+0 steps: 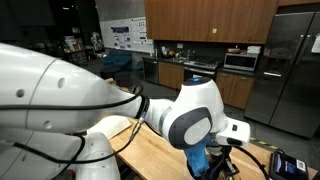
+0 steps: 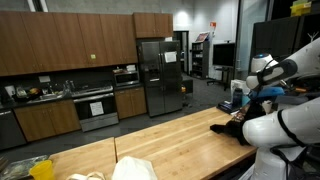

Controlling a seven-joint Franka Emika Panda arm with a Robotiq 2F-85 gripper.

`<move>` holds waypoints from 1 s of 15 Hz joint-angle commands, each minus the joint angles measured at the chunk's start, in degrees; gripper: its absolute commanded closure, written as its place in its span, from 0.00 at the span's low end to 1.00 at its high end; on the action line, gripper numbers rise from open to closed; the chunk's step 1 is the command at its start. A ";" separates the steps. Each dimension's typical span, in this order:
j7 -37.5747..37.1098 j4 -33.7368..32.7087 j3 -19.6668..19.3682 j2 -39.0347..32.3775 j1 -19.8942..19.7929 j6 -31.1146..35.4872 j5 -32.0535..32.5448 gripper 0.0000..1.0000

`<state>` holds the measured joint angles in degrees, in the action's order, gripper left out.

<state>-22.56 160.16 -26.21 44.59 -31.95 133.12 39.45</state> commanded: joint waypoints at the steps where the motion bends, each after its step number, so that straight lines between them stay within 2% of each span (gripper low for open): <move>1: 6.33 -5.90 1.02 -11.01 4.65 6.94 -8.49 0.98; 4: 12.70 -12.09 4.81 -18.84 10.58 6.79 -19.79 0.98; 7: 18.92 -20.44 7.50 -28.38 16.69 2.86 -28.52 0.98; 9: 25.17 -23.50 7.72 -33.36 20.34 2.71 -34.64 0.98; 13: 33.19 -18.61 12.15 -36.36 23.97 6.51 -39.33 0.98; 14: 34.35 -16.55 13.61 -36.46 24.89 7.06 -39.76 0.87; 15: 34.90 -14.92 15.20 -36.63 25.88 6.80 -39.81 0.65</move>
<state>8.69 140.56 -14.12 7.39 -8.15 138.72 1.13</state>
